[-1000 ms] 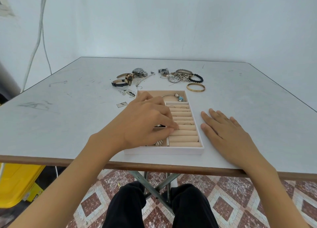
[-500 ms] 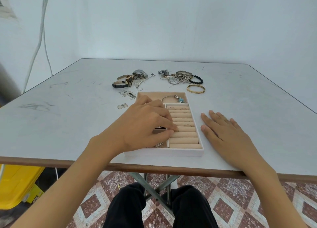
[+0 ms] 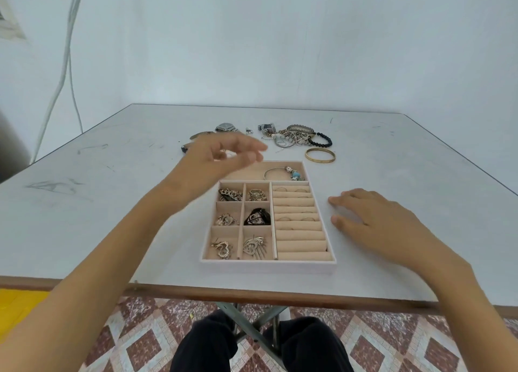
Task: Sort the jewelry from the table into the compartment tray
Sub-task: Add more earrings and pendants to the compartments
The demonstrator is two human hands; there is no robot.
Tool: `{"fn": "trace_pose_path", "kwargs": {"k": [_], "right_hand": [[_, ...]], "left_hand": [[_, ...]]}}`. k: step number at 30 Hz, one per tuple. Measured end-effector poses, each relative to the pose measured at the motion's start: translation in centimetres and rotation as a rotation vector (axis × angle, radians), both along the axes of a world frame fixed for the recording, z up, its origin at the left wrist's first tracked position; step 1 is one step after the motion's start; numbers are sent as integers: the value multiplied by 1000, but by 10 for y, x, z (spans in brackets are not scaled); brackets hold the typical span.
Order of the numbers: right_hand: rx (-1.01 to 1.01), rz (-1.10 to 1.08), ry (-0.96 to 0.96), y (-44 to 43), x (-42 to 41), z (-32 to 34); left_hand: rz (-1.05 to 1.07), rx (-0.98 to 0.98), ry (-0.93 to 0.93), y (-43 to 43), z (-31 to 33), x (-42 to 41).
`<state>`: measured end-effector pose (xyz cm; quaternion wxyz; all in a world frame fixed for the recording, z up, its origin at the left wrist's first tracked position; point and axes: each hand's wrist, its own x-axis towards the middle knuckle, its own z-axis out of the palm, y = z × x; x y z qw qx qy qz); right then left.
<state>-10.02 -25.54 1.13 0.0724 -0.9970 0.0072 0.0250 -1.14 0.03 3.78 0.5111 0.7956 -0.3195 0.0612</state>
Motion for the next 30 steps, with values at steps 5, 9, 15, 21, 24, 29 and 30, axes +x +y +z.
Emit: {"fn": "trace_pose_path", "kwargs": {"k": [5, 9, 15, 21, 24, 29, 30], "right_hand": [[95, -13, 10, -3, 51, 36], [248, -27, -169, 4, 115, 47], [289, -122, -198, 15, 197, 33], [273, -193, -187, 20, 240, 13], [260, -223, -210, 22, 253, 8], [195, -243, -190, 25, 263, 7], [195, -239, -186, 24, 265, 8]], "left_hand": [[153, -24, 182, -22, 21, 43], [264, 190, 171, -43, 18, 89], [417, 728, -83, -72, 2, 136], [420, 886, -265, -105, -10, 167], [433, 914, -285, -117, -17, 177], [445, 900, -259, -123, -24, 191], [443, 888, -249, -122, -25, 193]]}}
